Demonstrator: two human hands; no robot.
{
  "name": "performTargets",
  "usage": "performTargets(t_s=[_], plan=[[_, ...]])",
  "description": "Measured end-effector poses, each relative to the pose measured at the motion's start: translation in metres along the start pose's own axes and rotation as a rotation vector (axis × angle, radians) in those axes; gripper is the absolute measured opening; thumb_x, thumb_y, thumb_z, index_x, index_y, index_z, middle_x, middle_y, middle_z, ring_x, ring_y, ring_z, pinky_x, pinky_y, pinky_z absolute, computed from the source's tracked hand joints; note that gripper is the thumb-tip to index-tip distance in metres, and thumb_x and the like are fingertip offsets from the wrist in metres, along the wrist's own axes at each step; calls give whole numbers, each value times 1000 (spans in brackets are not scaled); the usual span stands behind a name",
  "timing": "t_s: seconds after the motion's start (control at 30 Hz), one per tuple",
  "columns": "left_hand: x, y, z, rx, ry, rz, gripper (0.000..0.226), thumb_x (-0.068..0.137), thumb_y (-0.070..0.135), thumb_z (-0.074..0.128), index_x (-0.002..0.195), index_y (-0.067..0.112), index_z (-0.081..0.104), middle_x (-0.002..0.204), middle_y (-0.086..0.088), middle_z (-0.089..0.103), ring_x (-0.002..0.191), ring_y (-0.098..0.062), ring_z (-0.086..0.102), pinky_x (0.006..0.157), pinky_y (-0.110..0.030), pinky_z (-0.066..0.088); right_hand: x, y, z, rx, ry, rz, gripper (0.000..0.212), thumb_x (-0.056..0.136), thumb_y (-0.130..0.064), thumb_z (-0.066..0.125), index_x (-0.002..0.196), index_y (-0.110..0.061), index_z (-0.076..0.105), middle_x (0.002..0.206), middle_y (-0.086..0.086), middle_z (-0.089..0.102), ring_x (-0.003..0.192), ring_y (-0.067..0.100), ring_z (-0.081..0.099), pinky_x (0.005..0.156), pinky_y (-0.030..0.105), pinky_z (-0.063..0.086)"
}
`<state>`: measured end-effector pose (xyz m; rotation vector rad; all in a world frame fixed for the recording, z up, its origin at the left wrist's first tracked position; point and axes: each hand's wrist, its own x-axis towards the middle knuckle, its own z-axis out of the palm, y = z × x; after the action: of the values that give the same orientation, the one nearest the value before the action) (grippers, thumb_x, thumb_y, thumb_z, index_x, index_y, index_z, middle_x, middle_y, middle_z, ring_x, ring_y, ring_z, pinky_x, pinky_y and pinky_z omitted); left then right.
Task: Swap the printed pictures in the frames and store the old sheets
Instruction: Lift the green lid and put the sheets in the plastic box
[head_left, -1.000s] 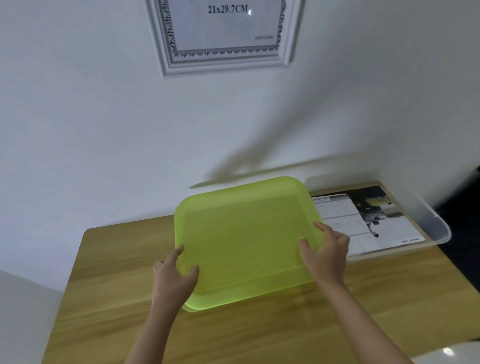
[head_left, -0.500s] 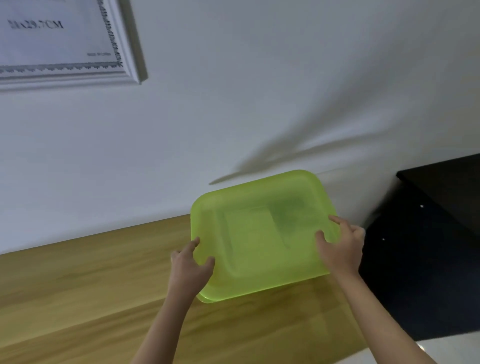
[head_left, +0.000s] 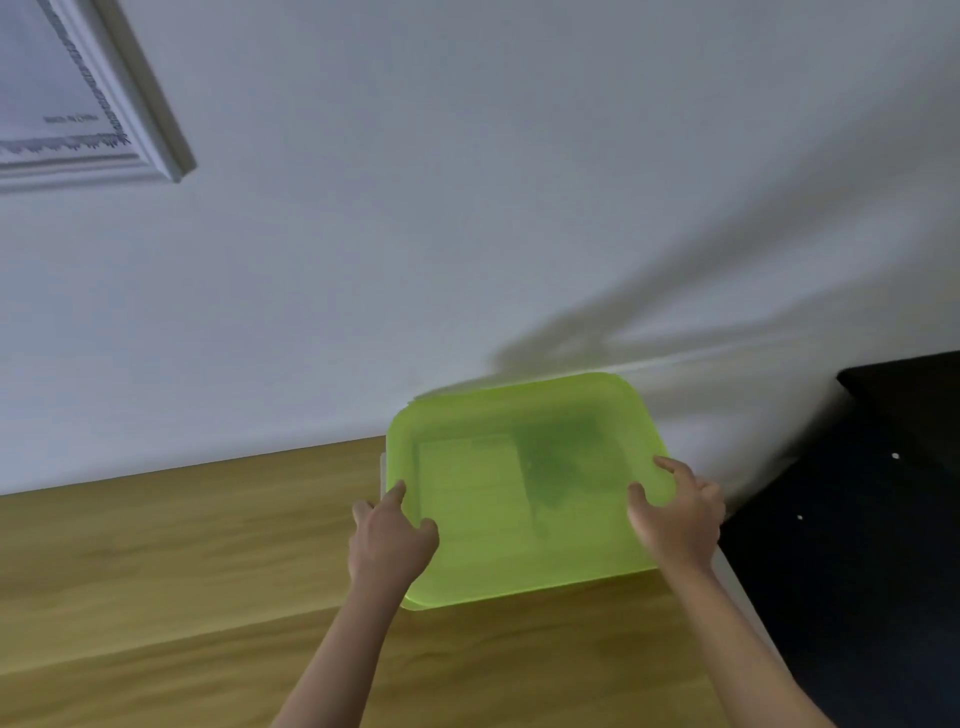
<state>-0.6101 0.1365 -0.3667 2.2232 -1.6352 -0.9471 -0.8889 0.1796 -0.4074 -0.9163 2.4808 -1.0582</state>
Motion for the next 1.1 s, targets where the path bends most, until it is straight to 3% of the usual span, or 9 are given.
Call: performTargets(t_s=[0.2, 0.33, 0.53, 0.77, 0.97, 1.1], plan=[[3, 0, 11, -42, 56, -39, 67, 79, 25, 57, 142, 30, 34, 127, -11, 37, 106, -36, 52, 87, -42, 48, 9, 5, 4, -72, -57, 15, 48, 77, -25, 66, 123, -25, 54, 117, 16, 45, 116, 32, 37, 93, 41, 40], [2, 0, 13, -53, 97, -54, 65, 81, 24, 59, 141, 30, 36, 129, -12, 39, 121, -38, 37, 94, -41, 37, 12, 11, 6, -88, -138, -20, 48, 79, -25, 66, 125, -23, 53, 114, 15, 47, 120, 31, 33, 92, 35, 33], [9, -10, 11, -160, 80, -48, 66, 76, 23, 68, 137, 31, 43, 129, -10, 35, 110, -32, 51, 90, -41, 45, 8, 16, 3, -77, -162, -42, 51, 81, -29, 68, 128, -22, 51, 116, 15, 45, 123, 33, 31, 92, 43, 41], [25, -33, 2, -382, 10, -20, 69, 63, 12, 84, 125, 26, 57, 128, -18, 55, 116, -29, 55, 95, -45, 48, 6, 14, 9, -122, -157, -42, 51, 82, -33, 66, 129, -24, 48, 117, 15, 44, 121, 30, 31, 84, 38, 41], [26, -49, 8, -390, 2, 64, 70, 66, 18, 83, 128, 28, 54, 125, -9, 48, 102, -19, 53, 98, -35, 43, -10, 20, 21, -164, -65, -127, 49, 84, -35, 61, 130, -25, 46, 126, 13, 37, 116, 33, 41, 82, 46, 51], [25, -52, 9, -391, 12, 101, 70, 68, 16, 82, 130, 28, 52, 116, -4, 42, 99, -20, 51, 97, -34, 42, -13, 19, 23, -180, -19, -140, 47, 84, -34, 61, 129, -24, 49, 126, 12, 40, 110, 33, 47, 72, 42, 49]])
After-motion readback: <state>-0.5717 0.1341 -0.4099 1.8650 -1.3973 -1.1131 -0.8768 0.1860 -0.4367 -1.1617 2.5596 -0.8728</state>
